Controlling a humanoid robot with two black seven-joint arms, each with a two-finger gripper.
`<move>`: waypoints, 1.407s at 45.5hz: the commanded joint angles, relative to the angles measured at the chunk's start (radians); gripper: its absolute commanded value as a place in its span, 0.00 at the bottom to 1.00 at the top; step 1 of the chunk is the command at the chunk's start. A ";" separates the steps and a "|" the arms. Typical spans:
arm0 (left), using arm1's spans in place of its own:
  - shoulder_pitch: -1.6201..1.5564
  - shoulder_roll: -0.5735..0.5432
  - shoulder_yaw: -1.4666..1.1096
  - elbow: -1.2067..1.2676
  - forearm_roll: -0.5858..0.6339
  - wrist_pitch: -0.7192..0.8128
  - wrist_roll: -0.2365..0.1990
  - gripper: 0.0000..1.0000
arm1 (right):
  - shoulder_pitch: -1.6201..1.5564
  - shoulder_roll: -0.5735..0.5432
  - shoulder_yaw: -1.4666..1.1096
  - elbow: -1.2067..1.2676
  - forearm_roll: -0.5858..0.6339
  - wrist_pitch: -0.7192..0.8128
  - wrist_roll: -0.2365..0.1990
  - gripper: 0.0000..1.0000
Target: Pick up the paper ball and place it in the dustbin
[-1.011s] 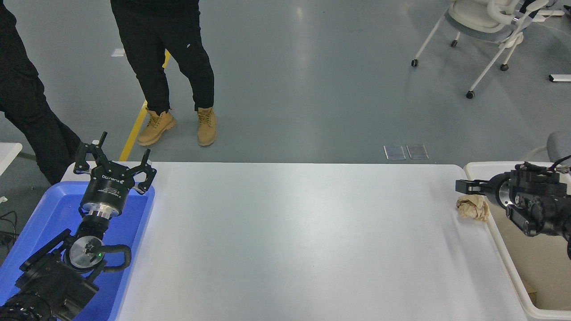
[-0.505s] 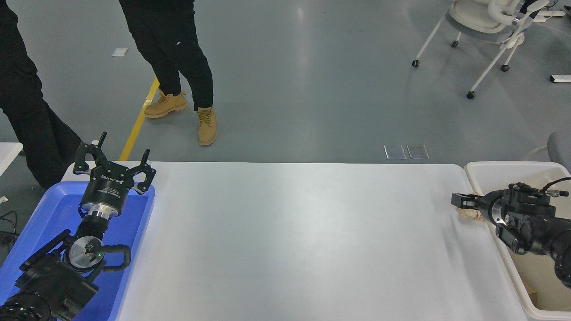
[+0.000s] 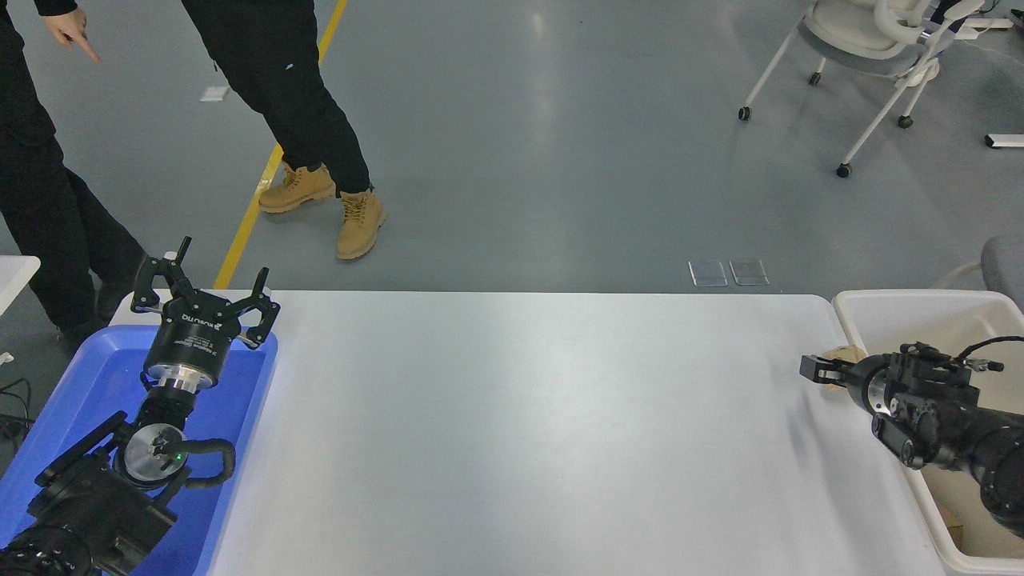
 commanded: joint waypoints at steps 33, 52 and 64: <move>0.000 0.000 0.000 0.000 0.000 0.003 0.000 1.00 | -0.004 0.015 0.018 0.017 -0.013 0.015 -0.074 0.00; 0.000 0.000 0.000 0.000 0.000 0.003 0.002 1.00 | 0.242 -0.098 -0.256 0.258 -0.016 0.040 0.023 0.00; -0.002 0.000 0.003 0.000 0.000 0.003 0.002 1.00 | 0.601 -0.185 -0.394 0.555 -0.015 0.140 0.062 0.00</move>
